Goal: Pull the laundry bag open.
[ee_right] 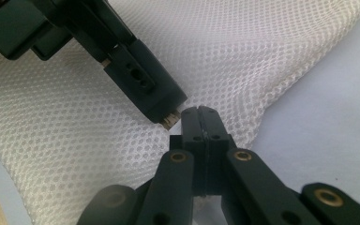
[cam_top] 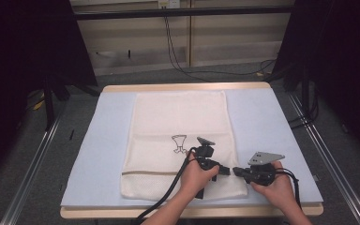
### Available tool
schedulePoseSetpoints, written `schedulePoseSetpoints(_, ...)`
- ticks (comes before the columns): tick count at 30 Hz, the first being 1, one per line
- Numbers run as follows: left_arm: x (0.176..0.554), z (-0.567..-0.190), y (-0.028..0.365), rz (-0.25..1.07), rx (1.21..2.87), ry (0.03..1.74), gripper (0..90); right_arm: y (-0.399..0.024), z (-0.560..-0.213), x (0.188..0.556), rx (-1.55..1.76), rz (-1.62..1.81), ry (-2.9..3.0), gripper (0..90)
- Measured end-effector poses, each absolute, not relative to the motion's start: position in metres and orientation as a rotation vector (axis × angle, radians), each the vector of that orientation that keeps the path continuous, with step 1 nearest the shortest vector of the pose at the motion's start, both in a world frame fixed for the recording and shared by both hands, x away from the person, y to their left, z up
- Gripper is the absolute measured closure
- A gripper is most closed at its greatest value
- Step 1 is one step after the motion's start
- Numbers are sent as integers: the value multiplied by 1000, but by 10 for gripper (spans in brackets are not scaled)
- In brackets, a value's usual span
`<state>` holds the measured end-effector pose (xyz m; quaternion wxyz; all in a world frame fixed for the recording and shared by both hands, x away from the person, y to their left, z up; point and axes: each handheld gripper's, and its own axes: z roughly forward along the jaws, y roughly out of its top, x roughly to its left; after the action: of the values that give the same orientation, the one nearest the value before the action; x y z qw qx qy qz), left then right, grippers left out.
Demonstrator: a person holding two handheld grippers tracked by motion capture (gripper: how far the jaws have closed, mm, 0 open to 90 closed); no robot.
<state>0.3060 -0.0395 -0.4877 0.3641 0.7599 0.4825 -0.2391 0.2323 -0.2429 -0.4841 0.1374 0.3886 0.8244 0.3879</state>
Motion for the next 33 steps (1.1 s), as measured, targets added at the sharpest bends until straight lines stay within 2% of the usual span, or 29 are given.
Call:
schedulePoseSetpoints(23, 313, -479, -20, -655, 1982, 1256, 873, -244, -485, 232, 1127, 1141, 2378, 900)
schedulePoseSetpoints(33, 313, -476, -14, -625, 1999, 1243, 873, -245, -486, 232, 1130, 1153, 2377, 900)
